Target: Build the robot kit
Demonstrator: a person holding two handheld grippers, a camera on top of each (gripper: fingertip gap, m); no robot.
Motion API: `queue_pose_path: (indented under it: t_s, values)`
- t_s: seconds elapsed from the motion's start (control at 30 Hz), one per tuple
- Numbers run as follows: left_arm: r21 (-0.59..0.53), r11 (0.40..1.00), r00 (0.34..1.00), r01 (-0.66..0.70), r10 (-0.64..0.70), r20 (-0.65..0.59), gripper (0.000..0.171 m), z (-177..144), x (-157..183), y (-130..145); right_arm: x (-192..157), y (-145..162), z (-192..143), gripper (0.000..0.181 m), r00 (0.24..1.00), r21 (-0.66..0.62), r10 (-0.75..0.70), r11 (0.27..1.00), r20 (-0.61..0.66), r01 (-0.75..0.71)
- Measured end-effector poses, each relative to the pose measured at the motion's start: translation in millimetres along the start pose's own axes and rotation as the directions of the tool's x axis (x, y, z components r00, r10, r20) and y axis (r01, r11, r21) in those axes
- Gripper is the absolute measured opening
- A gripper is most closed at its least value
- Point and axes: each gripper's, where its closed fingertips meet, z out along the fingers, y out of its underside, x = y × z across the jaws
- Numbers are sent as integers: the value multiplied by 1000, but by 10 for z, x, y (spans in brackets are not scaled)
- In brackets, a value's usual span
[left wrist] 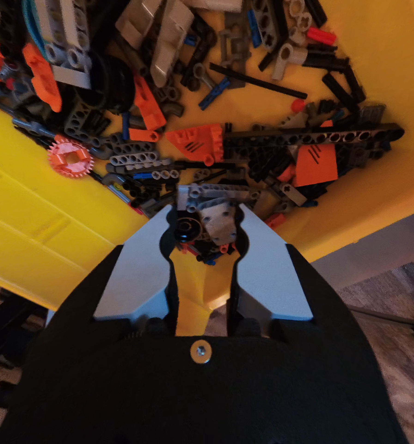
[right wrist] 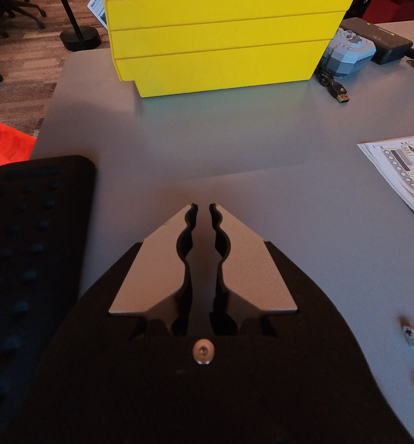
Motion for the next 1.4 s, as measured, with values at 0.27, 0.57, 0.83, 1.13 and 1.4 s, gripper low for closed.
queue_pose_path:
  t_s: [0.27,0.57,0.83,1.13,1.4]
  values:
    - [58,998,996,16,-11,-89,12,4,-230,-320,4,1,1,11,1000,0,6,1000,2,-6]
    - [242,966,996,91,-89,-19,35,-325,-300,-422,-6,21,17,12,1000,-15,10,1000,14,-10]
    - [-86,990,994,109,-111,-18,65,-49,-57,241,-39,57,46,12,1000,-44,-16,999,21,17]
    - [-118,993,982,-11,33,186,2,20,-308,62,-45,74,57,12,1000,-56,-18,998,25,19]
    - [-258,939,956,228,-266,-124,25,-153,-23,381,-62,85,60,12,999,-64,-23,998,32,25]
